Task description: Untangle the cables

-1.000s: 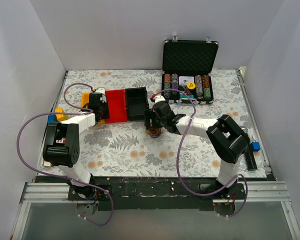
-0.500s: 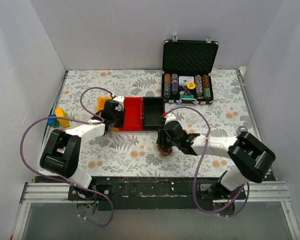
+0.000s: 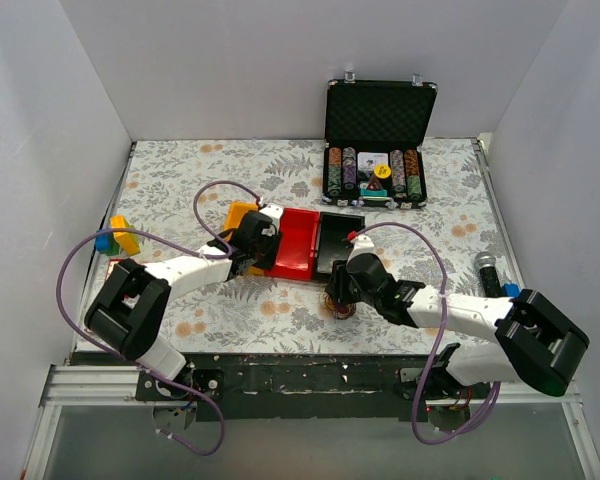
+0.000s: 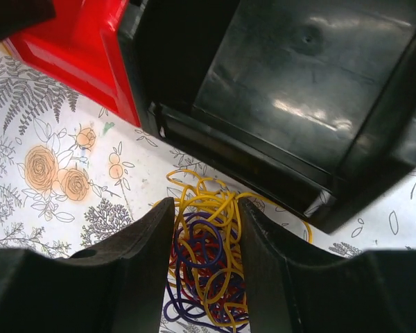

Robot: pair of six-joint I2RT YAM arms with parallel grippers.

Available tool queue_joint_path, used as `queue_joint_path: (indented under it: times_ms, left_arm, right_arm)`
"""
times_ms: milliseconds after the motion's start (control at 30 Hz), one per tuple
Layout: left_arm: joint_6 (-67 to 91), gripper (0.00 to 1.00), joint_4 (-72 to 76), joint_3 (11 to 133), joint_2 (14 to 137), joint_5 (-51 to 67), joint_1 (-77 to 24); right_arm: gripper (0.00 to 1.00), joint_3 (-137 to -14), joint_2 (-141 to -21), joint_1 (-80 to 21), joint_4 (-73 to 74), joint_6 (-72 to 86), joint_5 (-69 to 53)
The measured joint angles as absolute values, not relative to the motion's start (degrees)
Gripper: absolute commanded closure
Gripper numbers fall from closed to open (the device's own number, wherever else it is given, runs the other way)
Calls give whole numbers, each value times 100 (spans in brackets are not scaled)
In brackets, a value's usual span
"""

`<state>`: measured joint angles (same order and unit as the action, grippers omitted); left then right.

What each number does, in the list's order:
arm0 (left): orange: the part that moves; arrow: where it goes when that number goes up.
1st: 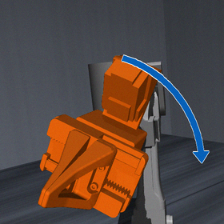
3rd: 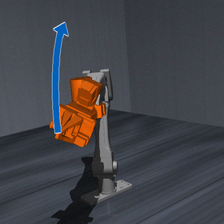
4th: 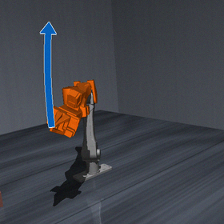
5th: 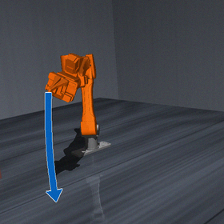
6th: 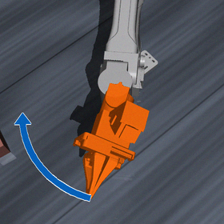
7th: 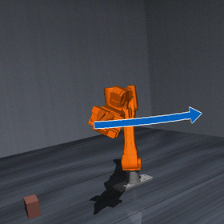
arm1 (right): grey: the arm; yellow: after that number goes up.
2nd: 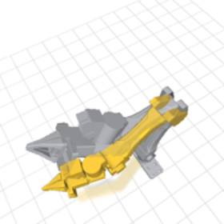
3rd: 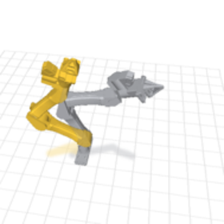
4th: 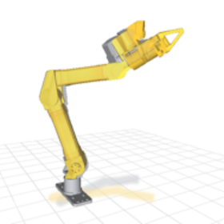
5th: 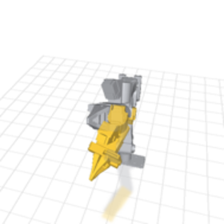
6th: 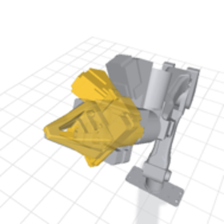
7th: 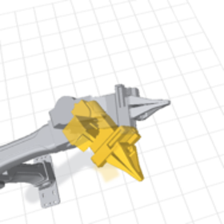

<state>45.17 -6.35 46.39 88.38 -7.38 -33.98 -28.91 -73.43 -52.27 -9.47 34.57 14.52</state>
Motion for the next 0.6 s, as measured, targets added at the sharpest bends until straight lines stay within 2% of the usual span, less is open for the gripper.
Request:
queue_joint_path:
  times_ms: [100,200,233,300,433,600]
  left_arm:
    - [4700,62,-864,4810,8919,-558,-3570]
    - [4888,56,-926,4873,8962,-250,-3660]
    - [4952,50,-947,4873,8962,-141,-3680]
    - [5035,32,-996,4873,8962,12,-3699]
    - [5135,16,-1070,4873,8954,211,-3710]
    - [5057,7,-1251,4880,8764,340,-3710]
  right_arm:
    - [50,-2869,-7343,-5240,-952,3516,1463]
    - [49,-2869,-7363,-5299,-952,3575,1466]
    - [48,-2871,-7382,-5334,-954,3581,1463]
    - [45,-2891,-7465,-5408,-961,3581,1448]
    - [37,-3103,-7787,-5621,-963,3559,1288]
    - [31,-3413,-7988,-5793,-1020,3485,1000]
